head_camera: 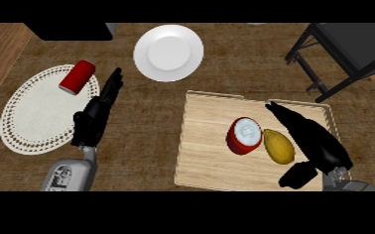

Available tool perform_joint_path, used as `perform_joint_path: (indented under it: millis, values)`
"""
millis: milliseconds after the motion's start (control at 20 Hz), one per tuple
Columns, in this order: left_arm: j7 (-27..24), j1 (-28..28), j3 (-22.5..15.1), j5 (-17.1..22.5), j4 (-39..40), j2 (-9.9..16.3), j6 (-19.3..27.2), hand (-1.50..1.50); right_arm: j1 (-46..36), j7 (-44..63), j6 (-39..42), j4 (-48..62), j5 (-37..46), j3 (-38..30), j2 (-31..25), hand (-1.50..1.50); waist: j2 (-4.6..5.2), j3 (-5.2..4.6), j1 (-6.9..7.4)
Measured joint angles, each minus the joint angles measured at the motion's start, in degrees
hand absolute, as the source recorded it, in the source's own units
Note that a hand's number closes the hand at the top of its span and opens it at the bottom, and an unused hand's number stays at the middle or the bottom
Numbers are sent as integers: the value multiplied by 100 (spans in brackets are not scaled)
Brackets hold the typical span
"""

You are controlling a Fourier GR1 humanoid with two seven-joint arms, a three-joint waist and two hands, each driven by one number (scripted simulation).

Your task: Pick the lemon from the tray and place it in the tiered shelf

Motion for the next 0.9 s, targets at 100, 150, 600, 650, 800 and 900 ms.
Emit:
perform_joint_path:
  millis: [100, 150, 600, 650, 800, 900]
  values:
    - [-62, 141, -9, -17, -102, -1, -38, 0, -7, -97, -30, 103, 73, -22, 11, -150, 0, 1, 2]
    - [-115, 149, 49, 22, -39, 23, -92, 0, 38, -123, -32, 109, 101, -16, 26, -150, 0, 1, 1]
    - [-131, 106, 72, -78, 14, -47, -105, 0, -57, -658, -174, 523, 595, 199, -88, 150, -7, -5, 7]
    - [-112, 20, 89, -81, 93, -60, -105, 0, -23, -656, -160, 412, 654, 246, -98, 150, -5, -4, 1]
    - [-68, 12, 103, -112, 43, -74, -90, 0, 121, -1004, -402, 433, 758, 189, -191, 150, -7, -5, -2]
    - [3, -33, 62, -172, 31, -145, -30, 0, 278, -1230, -439, 338, 773, 127, -300, 150, -6, -3, -8]
